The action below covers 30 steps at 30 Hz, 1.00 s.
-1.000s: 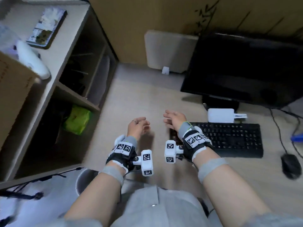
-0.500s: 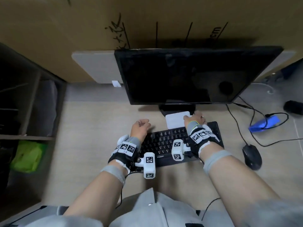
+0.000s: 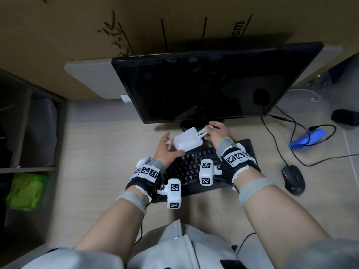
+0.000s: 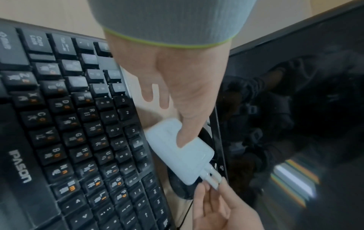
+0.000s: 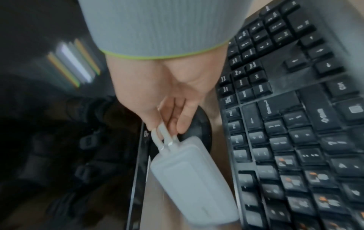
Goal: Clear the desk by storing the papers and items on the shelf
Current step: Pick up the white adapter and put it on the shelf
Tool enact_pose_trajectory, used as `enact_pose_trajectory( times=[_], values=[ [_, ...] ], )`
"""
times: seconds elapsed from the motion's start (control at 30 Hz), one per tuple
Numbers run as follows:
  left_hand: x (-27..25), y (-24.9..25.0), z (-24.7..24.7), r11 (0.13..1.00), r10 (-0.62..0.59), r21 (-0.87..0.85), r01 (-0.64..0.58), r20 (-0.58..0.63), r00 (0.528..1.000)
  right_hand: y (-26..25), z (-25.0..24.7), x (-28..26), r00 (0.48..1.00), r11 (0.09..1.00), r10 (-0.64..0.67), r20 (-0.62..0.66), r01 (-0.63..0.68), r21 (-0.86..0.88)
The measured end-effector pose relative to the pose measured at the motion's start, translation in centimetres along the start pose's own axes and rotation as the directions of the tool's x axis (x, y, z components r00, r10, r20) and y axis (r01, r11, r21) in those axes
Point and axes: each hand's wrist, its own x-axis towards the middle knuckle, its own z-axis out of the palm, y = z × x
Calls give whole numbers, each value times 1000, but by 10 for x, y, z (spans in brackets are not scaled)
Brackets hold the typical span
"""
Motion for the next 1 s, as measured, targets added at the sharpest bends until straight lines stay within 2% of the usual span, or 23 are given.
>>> enact_pose_trajectory(
  times=[0.13, 0.23, 0.33, 0.47, 0.57, 0.67, 0.7, 0.77, 0.83, 0.9, 0.93, 1.0],
  values=[
    [-18, -11, -5, 990, 78, 119, -78, 2, 997, -12, 20, -53, 967, 1000, -20, 252, 18, 9],
    [-41, -16, -21, 981, 189, 70, -183, -86, 978, -20, 27, -87, 907, 996, -77, 414, 56, 63],
    [-66, -17, -39, 973, 229, -27, -231, -65, 971, -29, 28, -109, 861, 986, -117, 495, 44, 158],
    [-98, -27, -67, 967, 196, -160, -199, -32, 980, -37, 50, -142, 881, 967, -174, 440, 68, 246],
    [-112, -46, -85, 969, 129, -201, -145, -89, 988, -34, 72, -158, 918, 983, -178, 354, 153, 98],
    [-126, -61, -108, 943, 2, -324, -70, -204, 979, -21, 89, -169, 952, 994, -107, 286, 103, 32],
    [-128, -64, -115, 909, -42, -413, -54, -222, 974, -18, 91, -172, 963, 997, -58, 265, 43, 62],
    [-138, -78, -138, 785, -133, -616, -61, -264, 955, -6, 102, -183, 959, 996, 22, 282, -46, 80],
    [-147, -91, -155, 647, -214, -756, -103, -310, 926, 5, 111, -189, 936, 997, 73, 344, -65, -36],
    [-157, -107, -172, 510, -278, -841, -181, -360, 890, 14, 127, -201, 891, 966, 129, 434, -14, -259],
    [-162, -113, -181, 413, -307, -882, -228, -370, 877, 20, 139, -208, 863, 929, 170, 475, 21, -369],
    [-169, -130, -200, 287, -354, -910, -300, -392, 849, 32, 168, -223, 787, 871, 235, 571, 89, -482]
  ],
)
